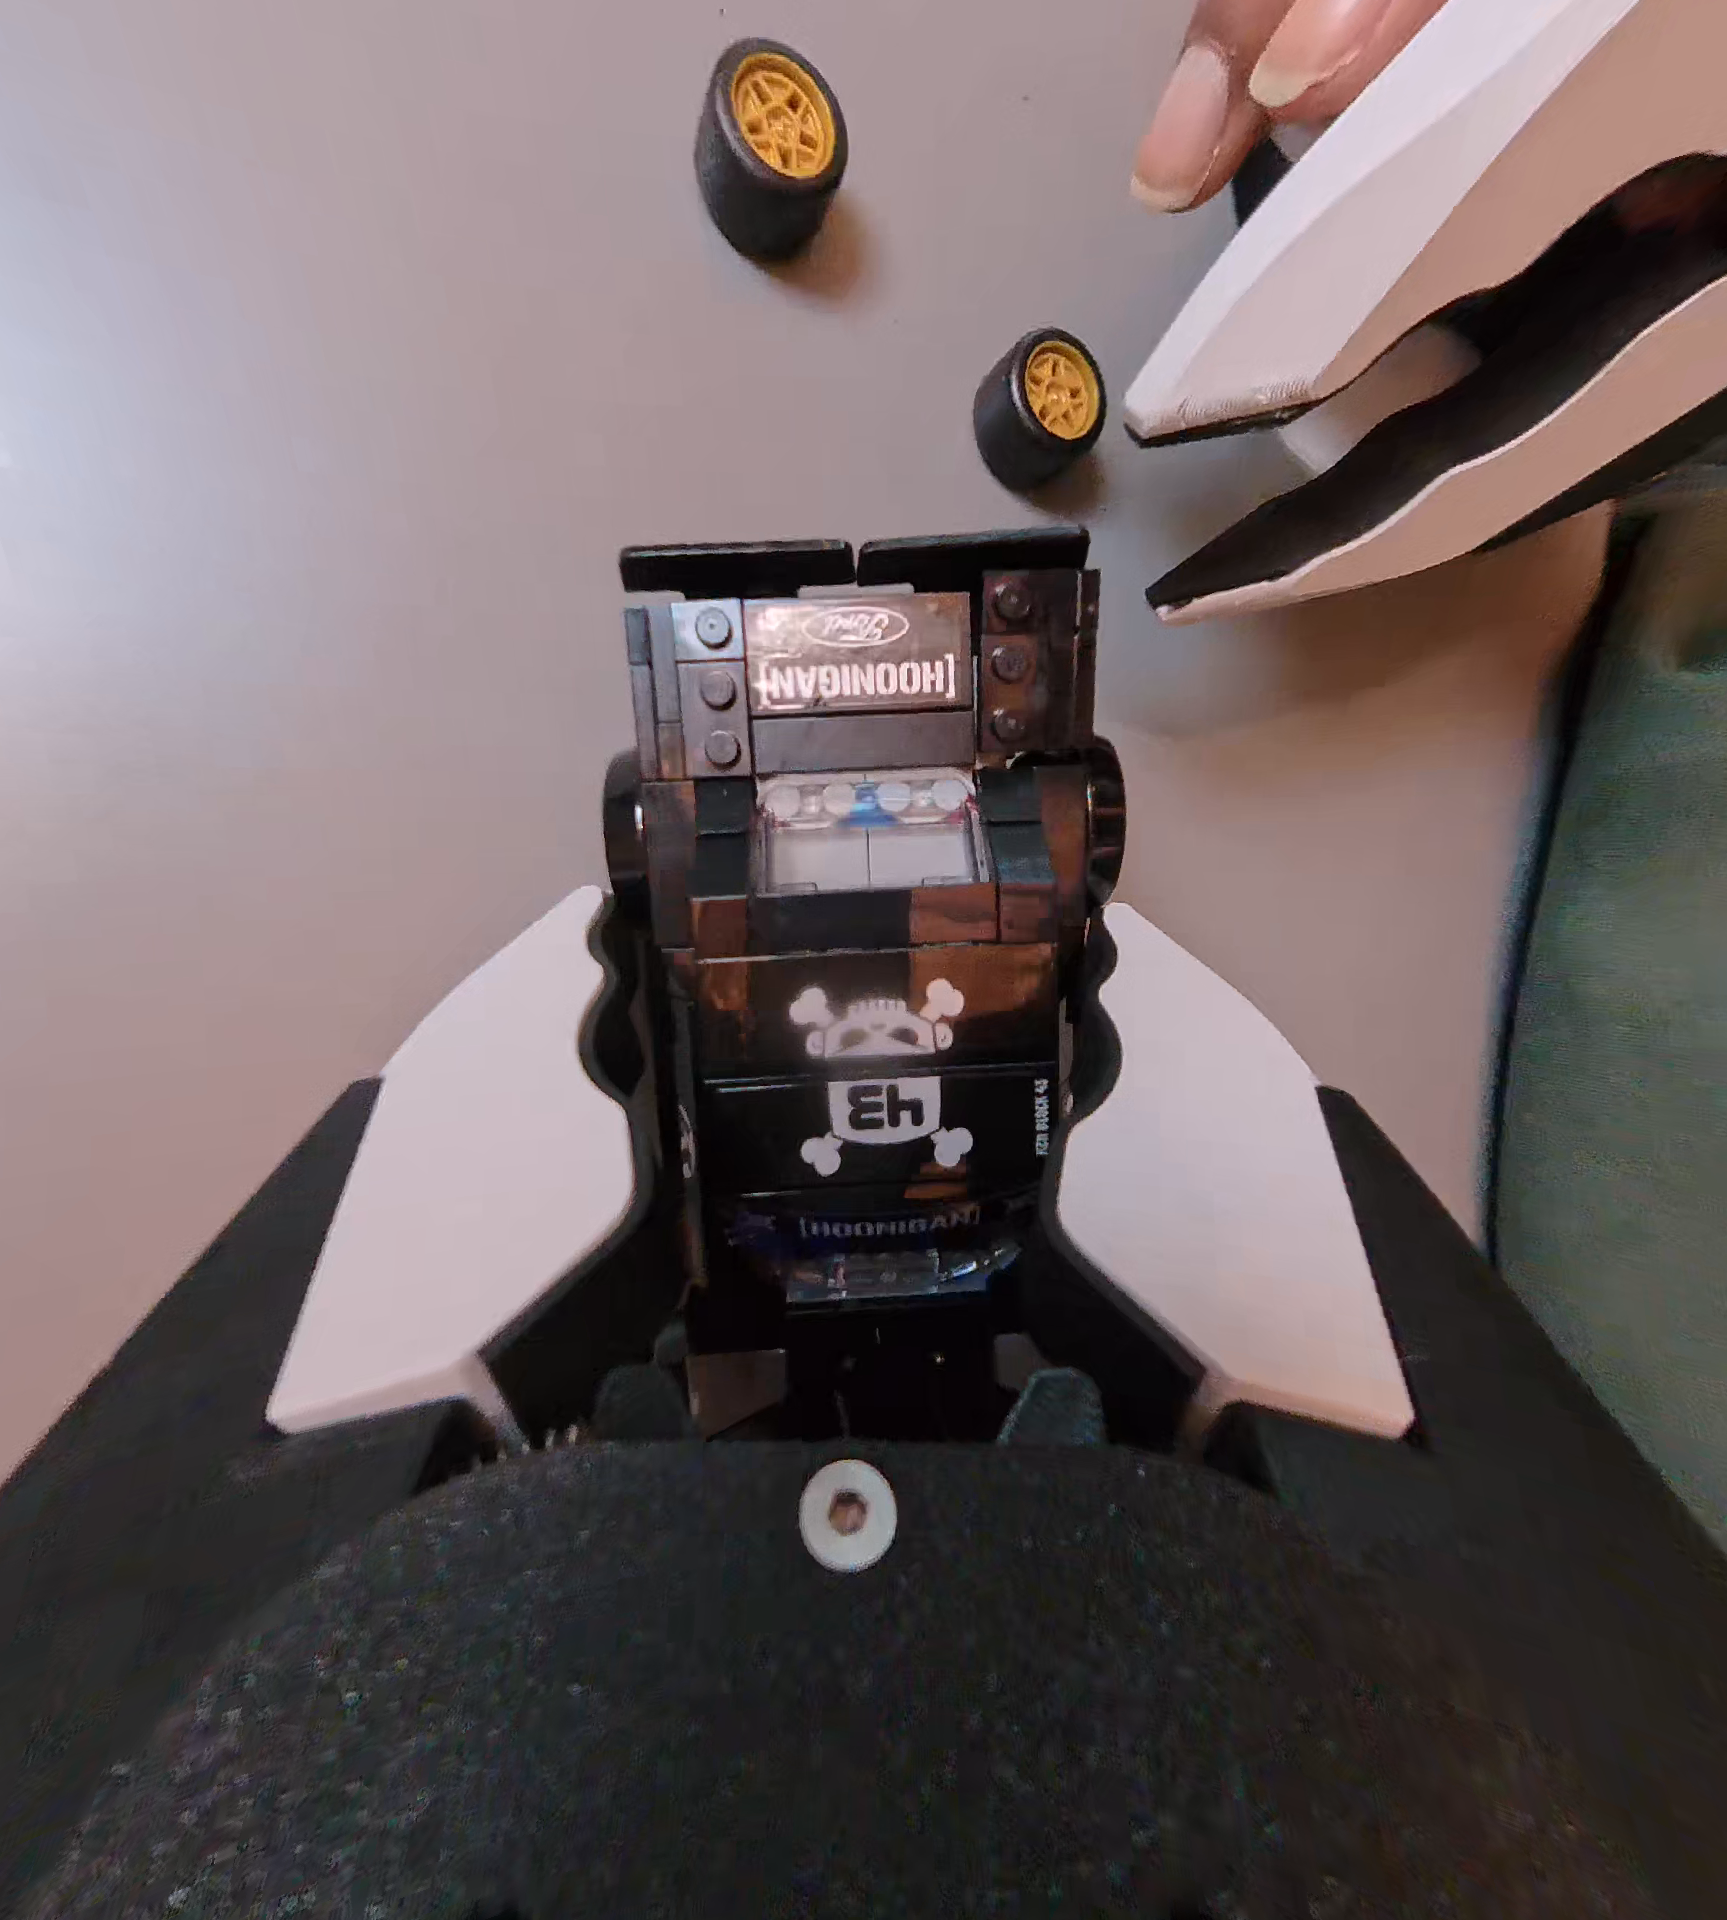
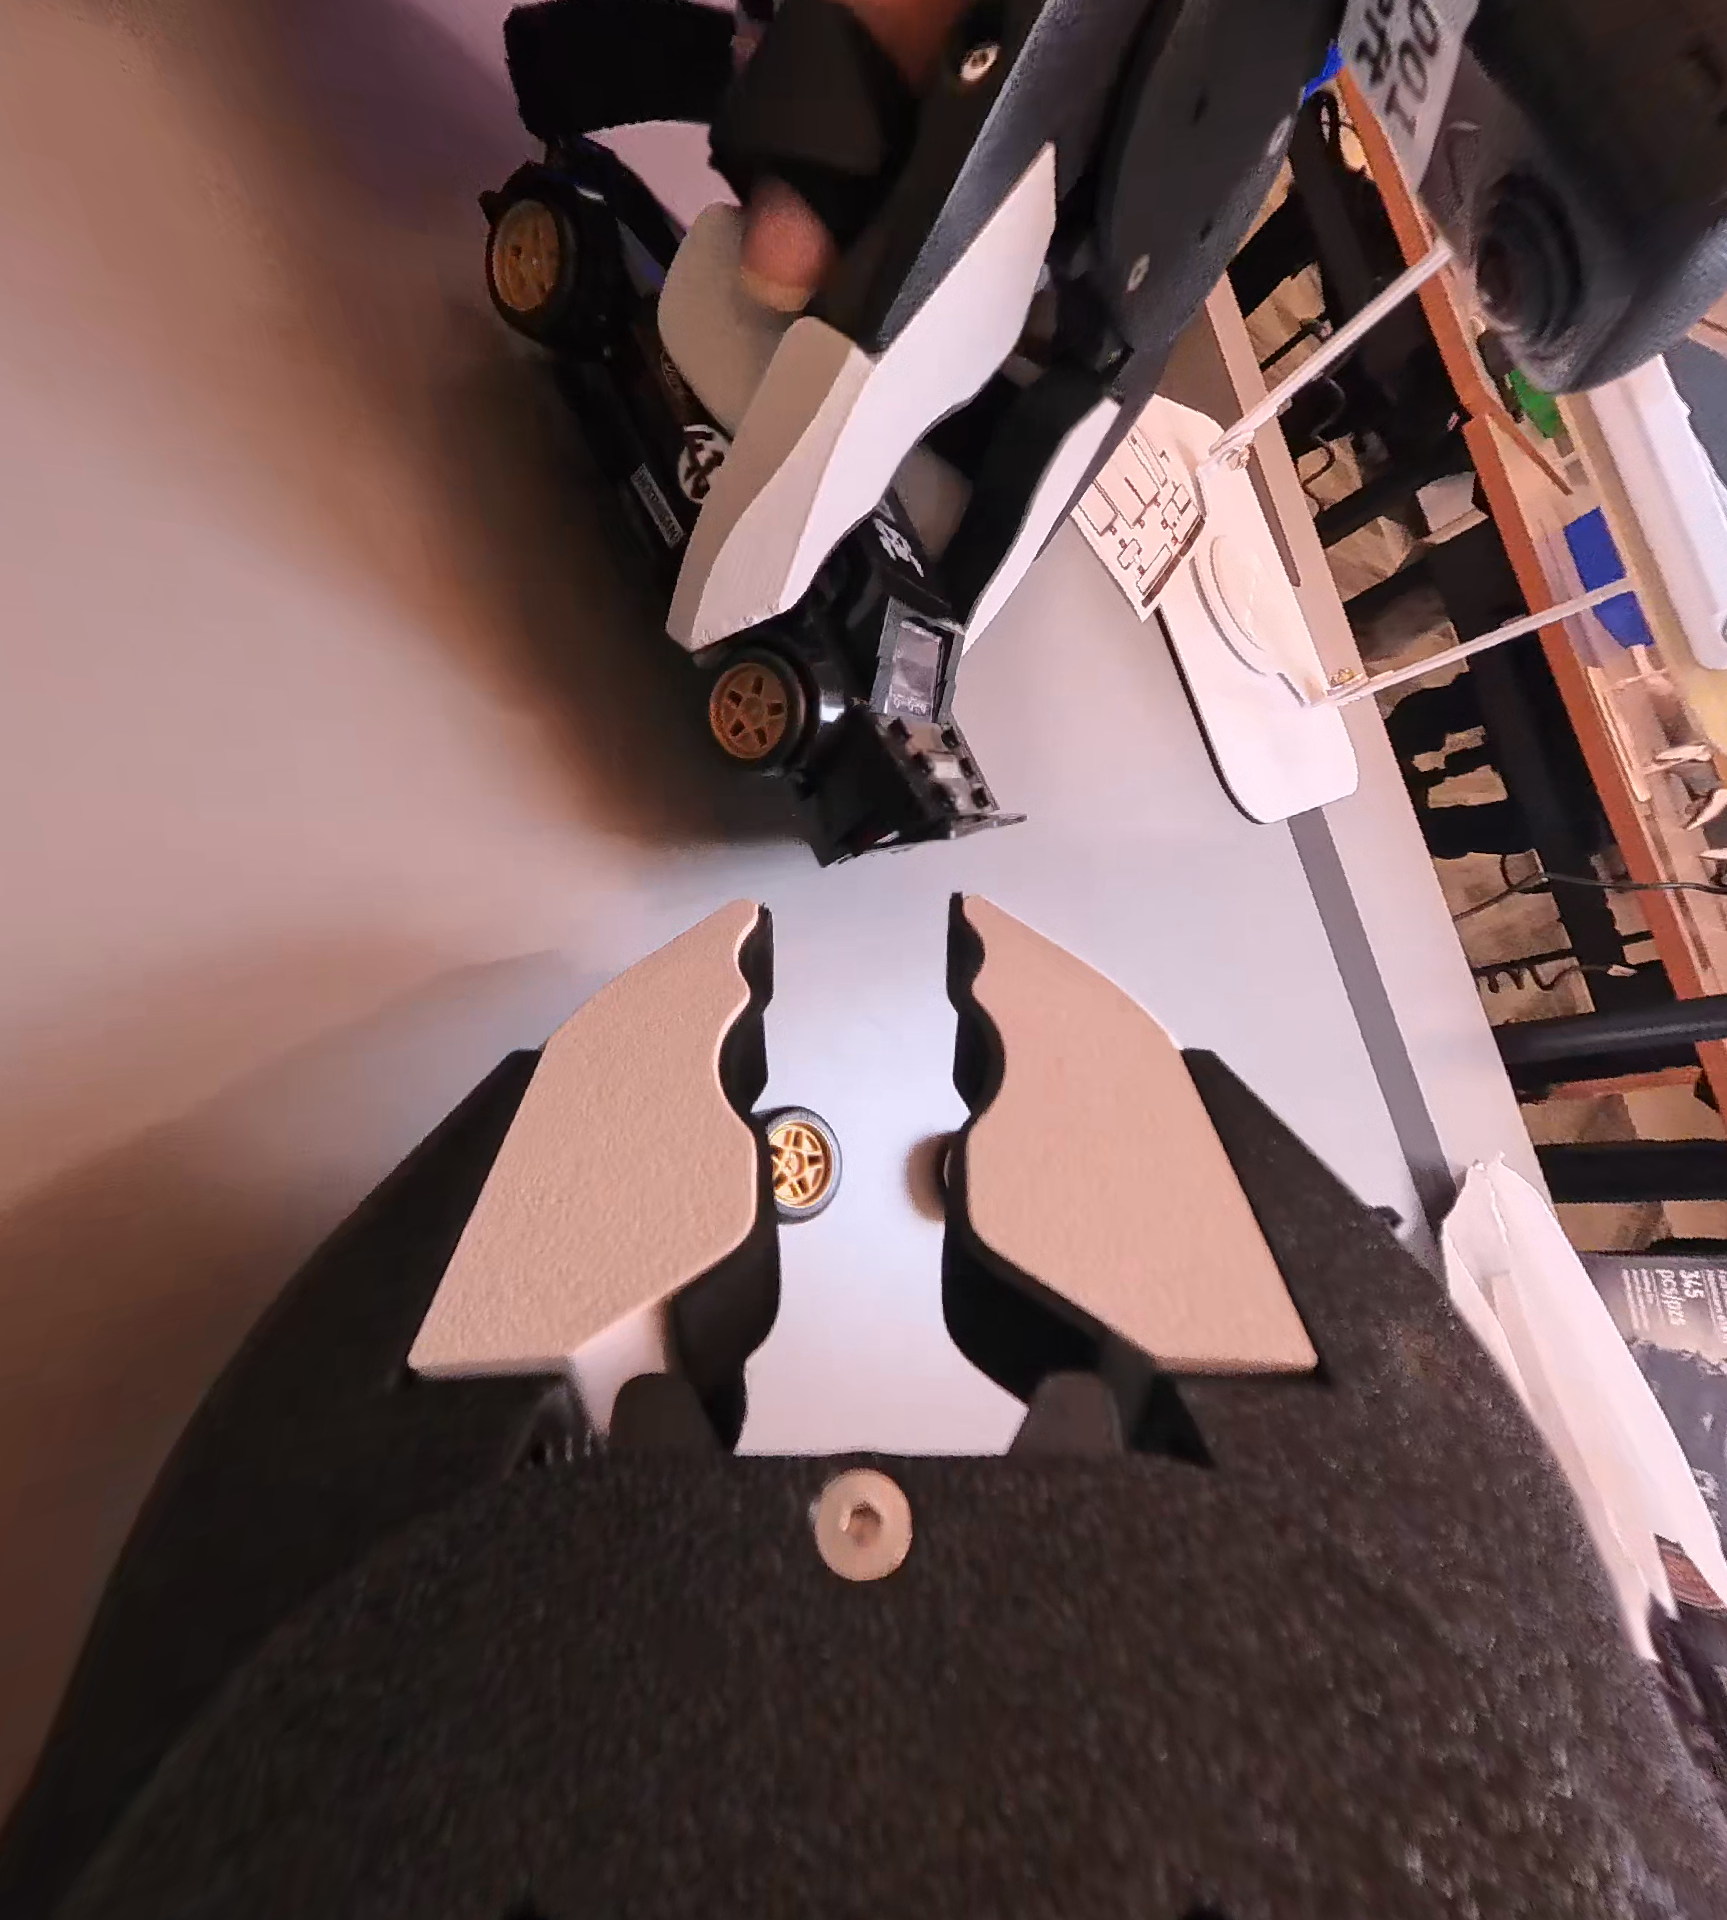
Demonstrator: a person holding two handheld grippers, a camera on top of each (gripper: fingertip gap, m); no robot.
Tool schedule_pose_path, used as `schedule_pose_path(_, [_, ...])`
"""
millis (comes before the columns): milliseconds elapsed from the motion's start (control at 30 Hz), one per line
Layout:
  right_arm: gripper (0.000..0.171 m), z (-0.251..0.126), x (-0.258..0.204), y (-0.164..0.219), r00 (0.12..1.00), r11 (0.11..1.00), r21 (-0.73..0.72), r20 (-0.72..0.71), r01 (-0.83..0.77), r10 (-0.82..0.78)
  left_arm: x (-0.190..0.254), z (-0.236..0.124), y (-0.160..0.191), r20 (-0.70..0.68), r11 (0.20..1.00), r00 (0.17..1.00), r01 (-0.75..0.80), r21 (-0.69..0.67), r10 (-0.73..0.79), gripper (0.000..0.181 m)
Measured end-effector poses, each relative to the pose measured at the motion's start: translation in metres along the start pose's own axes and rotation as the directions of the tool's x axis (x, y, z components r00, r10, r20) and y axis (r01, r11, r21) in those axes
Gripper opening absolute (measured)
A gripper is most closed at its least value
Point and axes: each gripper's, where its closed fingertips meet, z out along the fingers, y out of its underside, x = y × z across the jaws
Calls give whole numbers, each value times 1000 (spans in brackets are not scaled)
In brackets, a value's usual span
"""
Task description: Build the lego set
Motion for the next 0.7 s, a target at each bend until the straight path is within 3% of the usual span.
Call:
schedule_pose_path(367, [31, 6, 8, -6, 998, 999, 29, -55, 32, -30, 1, -6, -2, -126, 999, 991, 54, -5, -54, 82])
schedule_pose_path(700, [31, 19, 15, -21, 974, 974, 12, -32, 227, -226, 1, -6, -3, -123, 998, 991, 58, 21, -55, 82])
